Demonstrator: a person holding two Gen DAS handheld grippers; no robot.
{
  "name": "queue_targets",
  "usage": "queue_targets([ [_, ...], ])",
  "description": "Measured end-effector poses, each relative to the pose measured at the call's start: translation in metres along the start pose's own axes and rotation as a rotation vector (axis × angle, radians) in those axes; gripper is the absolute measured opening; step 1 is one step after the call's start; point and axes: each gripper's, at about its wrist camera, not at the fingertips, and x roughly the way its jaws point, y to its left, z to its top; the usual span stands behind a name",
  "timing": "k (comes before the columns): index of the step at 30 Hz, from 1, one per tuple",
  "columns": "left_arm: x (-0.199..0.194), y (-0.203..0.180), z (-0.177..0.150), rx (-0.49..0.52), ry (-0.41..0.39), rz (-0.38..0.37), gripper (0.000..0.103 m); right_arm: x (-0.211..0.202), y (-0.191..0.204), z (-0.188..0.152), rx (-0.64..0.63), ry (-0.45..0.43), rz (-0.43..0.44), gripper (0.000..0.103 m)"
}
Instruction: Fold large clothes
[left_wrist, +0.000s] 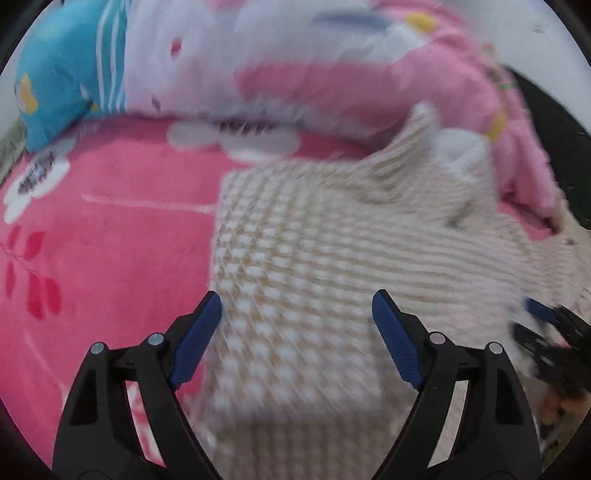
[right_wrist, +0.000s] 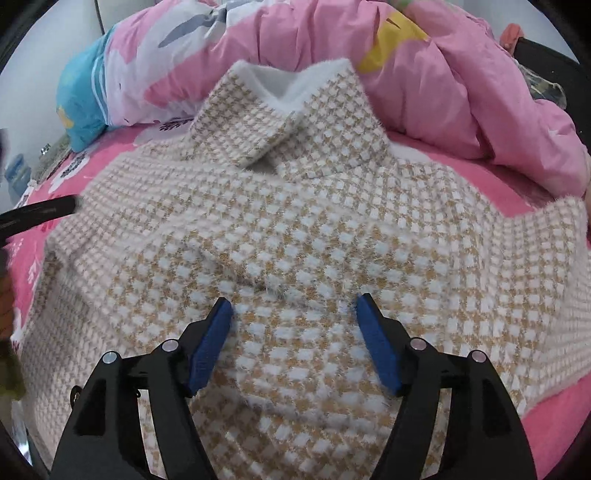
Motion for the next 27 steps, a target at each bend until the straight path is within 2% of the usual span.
queue_targets([
  [1,0.015,0.008,0.001,-0.029,0.042,0.021,0.083,0.001,-0.002,-0.001,-0.004,0.0,0.01,0.068],
  [2,0.028,0.019,-0.002,-0.073,0.078,-0.023,0.084,0.001,-0.004,-0.002,-0.005,0.0,0.016,0.069],
  [3,0.03,0.024,-0.003,-0.097,0.075,-0.052,0.085,0.001,-0.005,-0.002,-0.006,0.001,0.024,0.069],
  [5,0.026,0.029,-0.006,-0.112,0.052,-0.09,0.085,0.0,-0.007,-0.002,-0.001,0.008,0.028,0.07],
  [8,0.012,0.025,-0.007,-0.087,0.03,-0.043,0.084,-0.013,-0.003,0.001,0.014,0.009,0.013,0.07],
  [11,-0.015,0.022,-0.009,-0.082,-0.036,-0.063,0.084,-0.033,-0.002,-0.002,0.026,-0.04,0.039,0.07],
  [13,-0.034,0.017,-0.009,-0.071,-0.085,-0.078,0.084,-0.033,-0.002,-0.007,0.028,-0.039,0.026,0.07],
  [15,-0.046,0.006,-0.01,-0.063,-0.105,-0.096,0.084,-0.014,-0.003,-0.015,0.025,0.023,-0.014,0.072],
  [17,-0.046,-0.006,-0.008,-0.048,-0.096,-0.109,0.084,-0.007,-0.006,-0.021,0.036,0.023,-0.004,0.073],
  [23,-0.031,-0.063,-0.016,0.038,-0.053,-0.1,0.084,-0.055,-0.02,-0.017,0.103,-0.017,-0.003,0.073],
  [27,-0.012,-0.092,-0.026,0.086,-0.022,-0.093,0.084,-0.089,-0.065,-0.024,0.21,-0.04,-0.029,0.075],
])
